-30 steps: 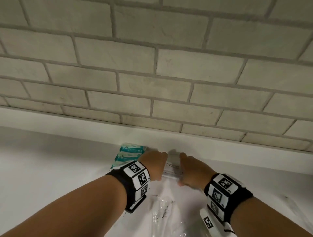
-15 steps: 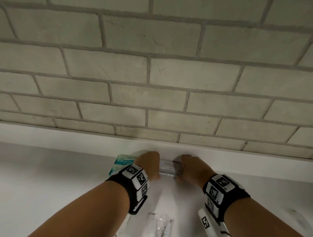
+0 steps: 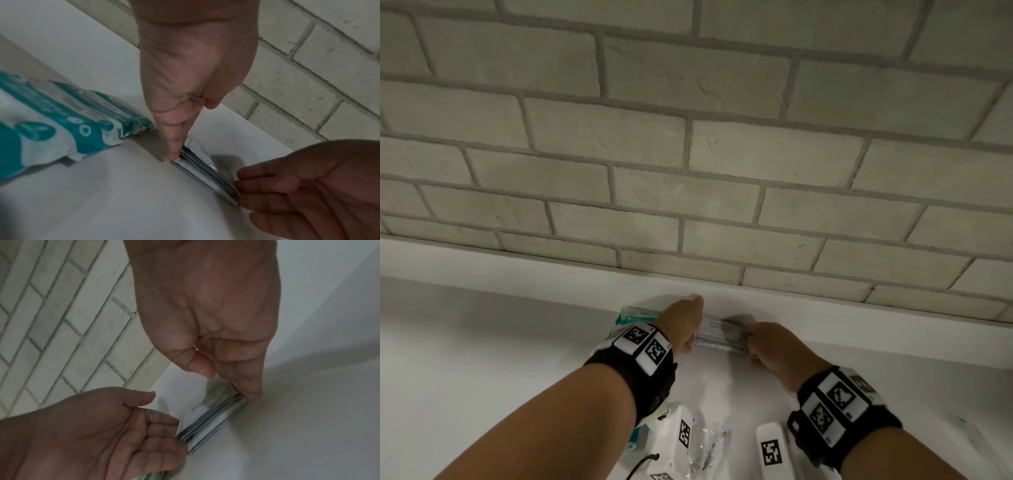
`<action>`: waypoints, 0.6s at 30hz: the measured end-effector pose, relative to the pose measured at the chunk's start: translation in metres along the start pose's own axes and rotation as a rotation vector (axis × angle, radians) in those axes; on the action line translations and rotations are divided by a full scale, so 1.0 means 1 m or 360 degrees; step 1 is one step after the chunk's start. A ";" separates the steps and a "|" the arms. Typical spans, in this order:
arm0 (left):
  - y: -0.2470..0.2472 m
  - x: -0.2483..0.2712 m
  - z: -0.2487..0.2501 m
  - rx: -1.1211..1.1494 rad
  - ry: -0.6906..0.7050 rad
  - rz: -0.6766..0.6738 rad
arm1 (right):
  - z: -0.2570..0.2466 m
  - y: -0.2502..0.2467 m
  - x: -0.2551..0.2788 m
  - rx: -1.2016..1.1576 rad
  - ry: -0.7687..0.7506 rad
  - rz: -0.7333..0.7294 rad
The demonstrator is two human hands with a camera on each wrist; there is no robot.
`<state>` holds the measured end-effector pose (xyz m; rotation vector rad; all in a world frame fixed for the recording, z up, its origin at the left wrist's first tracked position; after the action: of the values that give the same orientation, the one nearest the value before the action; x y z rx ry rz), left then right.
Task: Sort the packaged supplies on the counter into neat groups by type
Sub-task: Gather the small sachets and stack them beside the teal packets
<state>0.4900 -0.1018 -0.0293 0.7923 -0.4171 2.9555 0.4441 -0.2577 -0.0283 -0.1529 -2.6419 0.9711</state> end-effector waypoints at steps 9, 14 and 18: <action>-0.011 0.058 0.008 -0.0851 0.0452 0.0033 | 0.015 -0.031 0.046 0.0127 0.0164 -0.0291; -0.005 0.119 -0.036 -0.1991 0.0758 -0.0160 | 0.029 -0.035 0.097 0.0953 -0.0261 -0.0507; 0.001 0.156 -0.074 -0.2177 0.0817 -0.0200 | 0.041 -0.033 0.138 0.1082 -0.0289 -0.0571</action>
<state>0.3187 -0.0853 -0.0137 -0.1146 -1.8266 1.8501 0.3002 -0.2794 -0.0003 0.5639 -2.2052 1.7204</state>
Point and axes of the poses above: each hand's wrist, its own x-axis away from the middle knuckle, its own y-axis out of the palm, z = x × y, the point moved 4 cm from there along -x, towards the middle knuckle, and after that the axes turned 10 degrees about z, right-handed, at the moved point
